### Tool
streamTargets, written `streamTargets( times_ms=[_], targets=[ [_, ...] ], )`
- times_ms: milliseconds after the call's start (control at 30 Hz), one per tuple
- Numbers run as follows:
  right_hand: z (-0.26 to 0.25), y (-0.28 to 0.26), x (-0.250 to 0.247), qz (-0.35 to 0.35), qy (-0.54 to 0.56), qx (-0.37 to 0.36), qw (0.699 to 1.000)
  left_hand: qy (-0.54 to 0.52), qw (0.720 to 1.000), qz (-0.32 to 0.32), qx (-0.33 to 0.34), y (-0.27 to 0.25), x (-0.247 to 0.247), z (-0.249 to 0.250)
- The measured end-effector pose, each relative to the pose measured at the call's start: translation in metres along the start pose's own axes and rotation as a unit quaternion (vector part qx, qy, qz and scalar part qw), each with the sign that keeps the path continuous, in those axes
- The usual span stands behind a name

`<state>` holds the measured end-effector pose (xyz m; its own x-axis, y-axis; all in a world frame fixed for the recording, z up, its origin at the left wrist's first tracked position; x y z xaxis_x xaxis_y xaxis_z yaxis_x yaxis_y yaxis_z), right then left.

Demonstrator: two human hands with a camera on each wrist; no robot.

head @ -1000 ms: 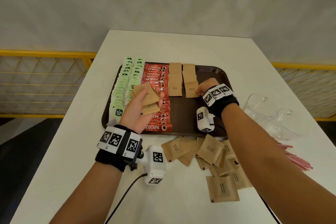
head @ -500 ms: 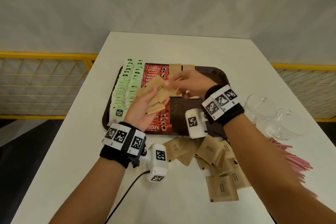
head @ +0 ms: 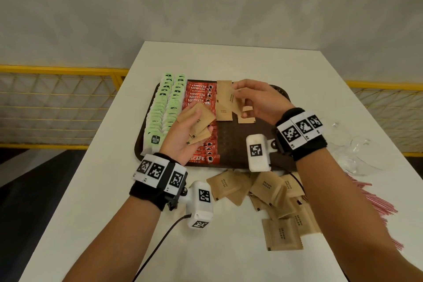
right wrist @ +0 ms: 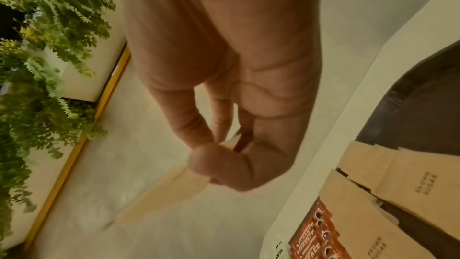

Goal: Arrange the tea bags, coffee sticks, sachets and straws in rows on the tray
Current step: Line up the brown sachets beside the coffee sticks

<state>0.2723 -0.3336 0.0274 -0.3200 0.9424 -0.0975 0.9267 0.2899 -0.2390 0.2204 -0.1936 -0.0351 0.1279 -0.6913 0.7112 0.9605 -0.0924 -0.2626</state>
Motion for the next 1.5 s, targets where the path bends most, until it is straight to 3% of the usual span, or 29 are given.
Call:
streamTargets(
  times_ms=[167, 367, 500, 567, 667, 867, 1100, 1200, 1300, 1400, 1500],
  targets=[
    [-0.006, -0.007, 0.018, -0.064, -0.169, -0.025, 0.983, 0.048, 0.999, -0.007, -0.021, 0.000, 0.007, -0.006],
    [-0.012, -0.002, 0.027, -0.035, -0.291, -0.064, 0.954, 0.109, 0.992, -0.056, -0.043, -0.003, 0.018, -0.013],
    [0.006, 0.003, 0.027, -0.006, -0.208, -0.038, 0.977, 0.066, 0.995, -0.073, -0.013, -0.003, 0.024, -0.010],
    [0.022, 0.002, 0.033, -0.043, -0.102, 0.009, 0.994, 0.046, 0.996, -0.082, 0.002, -0.002, 0.026, -0.009],
    [0.024, -0.002, 0.040, -0.088, 0.009, 0.010, 0.996, 0.035, 0.994, -0.098, 0.012, -0.003, 0.025, -0.008],
    [0.019, 0.005, 0.015, -0.024, 0.023, 0.000, 0.999, -0.003, 0.996, -0.084, -0.004, -0.001, 0.017, -0.010],
    [0.035, 0.001, 0.030, -0.091, 0.028, 0.016, 0.995, -0.030, 0.995, -0.089, 0.025, 0.005, 0.018, -0.007],
    [0.034, 0.001, 0.030, -0.098, -0.020, 0.021, 0.995, -0.016, 0.995, -0.098, 0.025, 0.005, 0.018, -0.009],
    [0.031, 0.005, 0.022, -0.070, -0.073, 0.029, 0.994, -0.011, 0.998, -0.053, 0.019, 0.008, 0.009, -0.012],
    [0.034, 0.008, 0.018, -0.028, -0.017, 0.037, 0.999, -0.020, 0.998, -0.041, 0.033, 0.010, 0.009, -0.011],
    [0.044, 0.004, 0.026, -0.053, 0.038, 0.057, 0.996, -0.039, 0.996, -0.057, 0.051, 0.008, 0.015, -0.007]
  ],
)
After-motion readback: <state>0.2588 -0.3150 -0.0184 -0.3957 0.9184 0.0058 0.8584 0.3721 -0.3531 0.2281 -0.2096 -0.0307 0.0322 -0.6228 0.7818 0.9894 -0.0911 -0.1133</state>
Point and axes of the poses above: each hand's wrist, its own y-axis towards the middle knuckle, its own x-axis out of the palm, z = x × y, the point moved 9 cm from there along y, towards the middle knuckle, and after that the axes turned 1 degree about x, right-handed, at the moved point
